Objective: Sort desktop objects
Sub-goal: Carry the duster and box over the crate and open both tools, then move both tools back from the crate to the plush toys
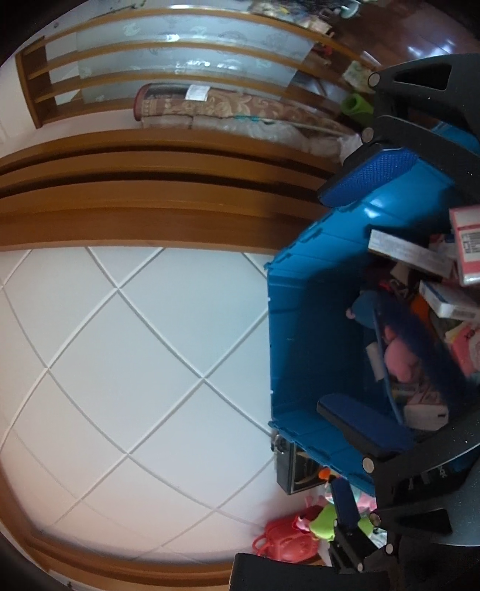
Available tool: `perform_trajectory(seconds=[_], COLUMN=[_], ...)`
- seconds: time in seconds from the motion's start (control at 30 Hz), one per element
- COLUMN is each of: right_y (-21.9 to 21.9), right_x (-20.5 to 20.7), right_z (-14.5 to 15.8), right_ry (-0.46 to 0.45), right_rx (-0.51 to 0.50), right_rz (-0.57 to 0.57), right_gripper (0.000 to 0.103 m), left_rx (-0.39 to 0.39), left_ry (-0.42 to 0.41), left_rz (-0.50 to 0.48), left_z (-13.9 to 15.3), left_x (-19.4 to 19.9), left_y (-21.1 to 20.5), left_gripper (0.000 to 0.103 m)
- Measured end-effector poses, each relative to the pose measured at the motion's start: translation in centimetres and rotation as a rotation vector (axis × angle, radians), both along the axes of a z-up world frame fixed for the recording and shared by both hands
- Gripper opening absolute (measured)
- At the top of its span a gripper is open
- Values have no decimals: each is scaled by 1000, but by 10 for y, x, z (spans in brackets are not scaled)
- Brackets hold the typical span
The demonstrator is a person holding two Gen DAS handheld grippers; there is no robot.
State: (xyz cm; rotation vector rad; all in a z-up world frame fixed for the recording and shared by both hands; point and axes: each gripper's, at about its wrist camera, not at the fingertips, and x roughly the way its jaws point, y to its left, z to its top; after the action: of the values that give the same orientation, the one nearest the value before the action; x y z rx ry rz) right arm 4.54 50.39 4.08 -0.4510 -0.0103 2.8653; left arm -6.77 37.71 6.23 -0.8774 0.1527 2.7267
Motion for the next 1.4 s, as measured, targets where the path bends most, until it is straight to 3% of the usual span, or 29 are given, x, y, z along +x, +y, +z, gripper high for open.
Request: perform_trajectory(seconds=[0.2,0.47,0.57,0.77,0.9,1.17,1.4], right_y=[-3,-32,-49,-99,-145,-241,-311], right_x=[20,37,41,40,35,1,-48], right_z=[-2,-5,-6,-5,-1,-9,-32], right_ry=[8,26,45,60,67,11,-73], right_rx=[-9,-53,-77,-111,-107,-81,-107], right_rz=[-38,-2,24,108,180,260,318], right_gripper=[103,103,103,103,103,103,103], left_rx=[41,92,108,111,163,118,71], left_ry=[67,101,131,227,196,80,-42], left_rz=[-10,-5,37,102,121,218,358], left_z=[5,4,5,8,-1,-46,-93], left_x=[17,26,30,41,30,1,-22], left_y=[-24,-69,-96,-157,-214,-316,-418], left_gripper=[64,65,77,80,80,80,80])
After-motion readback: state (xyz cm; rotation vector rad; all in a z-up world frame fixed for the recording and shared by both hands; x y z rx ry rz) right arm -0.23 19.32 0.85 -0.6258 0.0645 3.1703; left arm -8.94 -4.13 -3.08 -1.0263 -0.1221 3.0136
